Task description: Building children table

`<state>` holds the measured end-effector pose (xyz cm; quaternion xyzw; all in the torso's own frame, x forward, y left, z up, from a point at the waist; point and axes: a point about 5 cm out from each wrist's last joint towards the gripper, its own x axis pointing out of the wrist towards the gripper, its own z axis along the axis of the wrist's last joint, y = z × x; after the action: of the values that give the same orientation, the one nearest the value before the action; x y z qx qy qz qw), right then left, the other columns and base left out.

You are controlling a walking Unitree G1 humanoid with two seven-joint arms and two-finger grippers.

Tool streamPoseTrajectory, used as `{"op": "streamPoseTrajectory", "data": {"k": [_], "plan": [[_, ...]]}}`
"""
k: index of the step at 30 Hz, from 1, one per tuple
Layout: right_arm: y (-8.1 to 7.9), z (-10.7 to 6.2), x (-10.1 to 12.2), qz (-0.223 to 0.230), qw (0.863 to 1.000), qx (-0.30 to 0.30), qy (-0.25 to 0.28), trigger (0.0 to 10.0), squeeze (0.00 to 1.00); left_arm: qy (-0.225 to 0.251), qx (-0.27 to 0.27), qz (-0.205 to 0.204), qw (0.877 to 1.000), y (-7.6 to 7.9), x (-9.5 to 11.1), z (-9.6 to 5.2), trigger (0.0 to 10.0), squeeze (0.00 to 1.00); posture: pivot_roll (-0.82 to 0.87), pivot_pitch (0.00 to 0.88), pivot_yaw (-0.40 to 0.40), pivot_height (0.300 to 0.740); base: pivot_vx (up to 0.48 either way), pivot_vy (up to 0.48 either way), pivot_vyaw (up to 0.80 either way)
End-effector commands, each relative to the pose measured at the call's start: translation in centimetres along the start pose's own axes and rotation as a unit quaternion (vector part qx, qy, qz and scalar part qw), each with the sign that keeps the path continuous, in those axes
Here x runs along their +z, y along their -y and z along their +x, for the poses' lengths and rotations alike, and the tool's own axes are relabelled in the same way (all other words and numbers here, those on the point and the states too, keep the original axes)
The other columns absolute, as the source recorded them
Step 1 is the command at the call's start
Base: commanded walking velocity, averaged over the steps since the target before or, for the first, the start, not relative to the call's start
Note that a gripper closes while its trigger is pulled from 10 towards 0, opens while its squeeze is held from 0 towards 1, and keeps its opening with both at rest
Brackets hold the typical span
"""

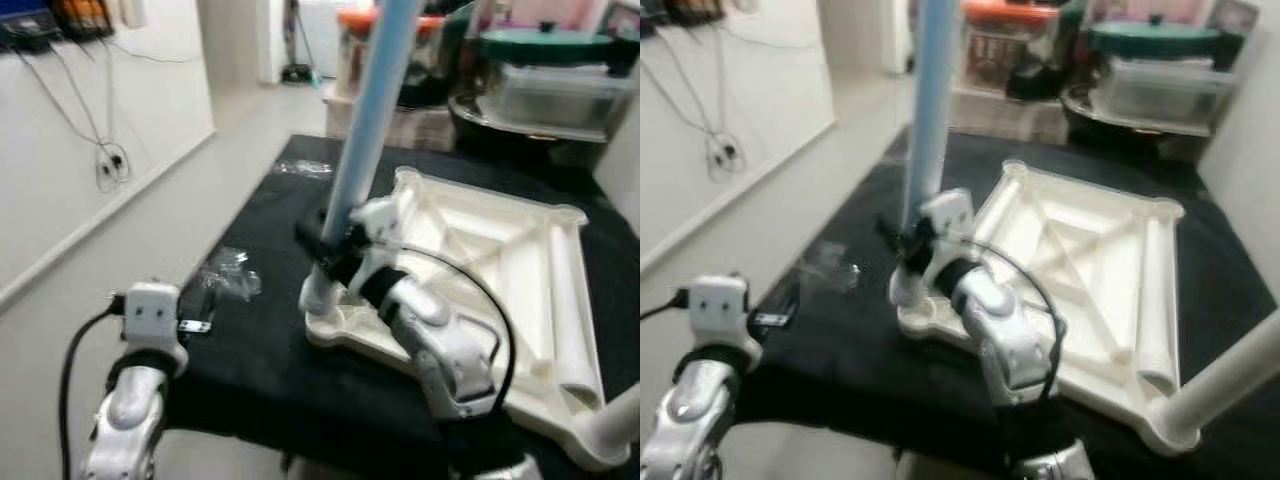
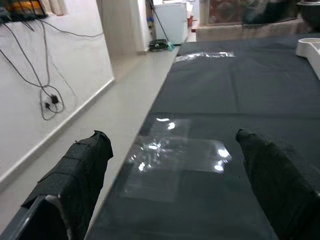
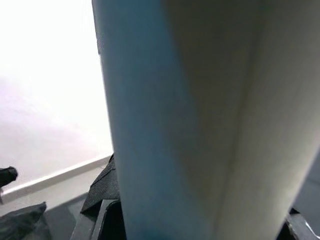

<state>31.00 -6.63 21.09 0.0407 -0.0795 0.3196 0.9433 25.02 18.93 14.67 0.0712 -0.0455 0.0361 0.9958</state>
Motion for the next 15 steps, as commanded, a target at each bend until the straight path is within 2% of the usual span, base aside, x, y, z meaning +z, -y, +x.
{"op": "streamPoseTrajectory", "data": {"k": [1, 5, 6, 7, 8, 12, 13, 14, 15], "plan": [[-0.4, 0.2, 0.1, -0.005, 1.000, 0.012, 0.005, 10.0, 0.00, -0.006, -0.004, 0.006, 1.000, -0.1, -0.3, -0.3, 10.0, 0.00, 0.06, 0.000, -0.070, 0.740, 0.000, 0.000, 0.00], [-0.2, 0.2, 0.1, -0.009, 1.000, 0.011, 0.004, 10.0, 0.00, -0.009, -0.023, 0.004, 1.000, 0.4, -0.5, -0.5, 10.0, 0.00, 0.06, 0.000, -0.070, 0.740, 0.000, 0.000, 0.00], [0.0, 0.2, 0.2, -0.012, 1.000, 0.009, 0.004, 10.0, 0.00, -0.016, -0.048, -0.004, 0.999, 0.9, -0.7, -0.8, 10.0, 0.00, 0.06, 0.000, -0.069, 0.740, 0.000, 0.000, 0.00], [0.0, 0.2, 0.2, -0.012, 1.000, 0.009, 0.004, 10.0, 0.00, -0.016, -0.048, -0.004, 0.999, 0.9, -0.7, -0.8, 10.0, 0.00, 0.06, 0.000, -0.069, 0.740, 0.000, 0.000, 0.00], [0.3, 0.2, 0.2, -0.016, 1.000, 0.007, 0.004, 10.0, 0.00, -0.024, -0.086, -0.013, 0.996, 1.6, -0.9, -1.2, 10.0, 0.00, 0.06, 0.000, -0.070, 0.740, 0.000, 0.000, 0.00], [0.3, 0.2, 0.2, -0.016, 1.000, 0.007, 0.004, 10.0, 0.00, -0.024, -0.086, -0.013, 0.996, 1.6, -0.9, -1.2, 10.0, 0.00, 0.06, 0.000, -0.070, 0.740, 0.000, 0.000, 0.00], [0.6, 0.2, 0.3, -0.022, 1.000, 0.005, 0.004, 10.0, 0.00, -0.041, -0.134, -0.019, 0.990, 2.5, -1.3, -1.9, 10.0, 0.00, 0.06, 0.000, -0.066, 0.740, 0.000, 0.000, 0.00], [1.5, 0.5, 0.3, -0.032, 0.999, 0.005, 0.001, 10.0, 0.00, -0.086, -0.186, -0.036, 0.978, 3.3, -2.5, -2.9, 10.0, 0.00, 0.06, 0.000, -0.062, 0.740, 0.000, 0.000, 0.00], [1.5, 0.5, 0.3, -0.032, 0.999, 0.005, 0.001, 10.0, 0.00, -0.086, -0.186, -0.036, 0.978, 3.3, -2.5, -2.9, 10.0, 0.00, 0.06, 0.000, -0.062, 0.740, 0.000, 0.000, 0.00]]}}
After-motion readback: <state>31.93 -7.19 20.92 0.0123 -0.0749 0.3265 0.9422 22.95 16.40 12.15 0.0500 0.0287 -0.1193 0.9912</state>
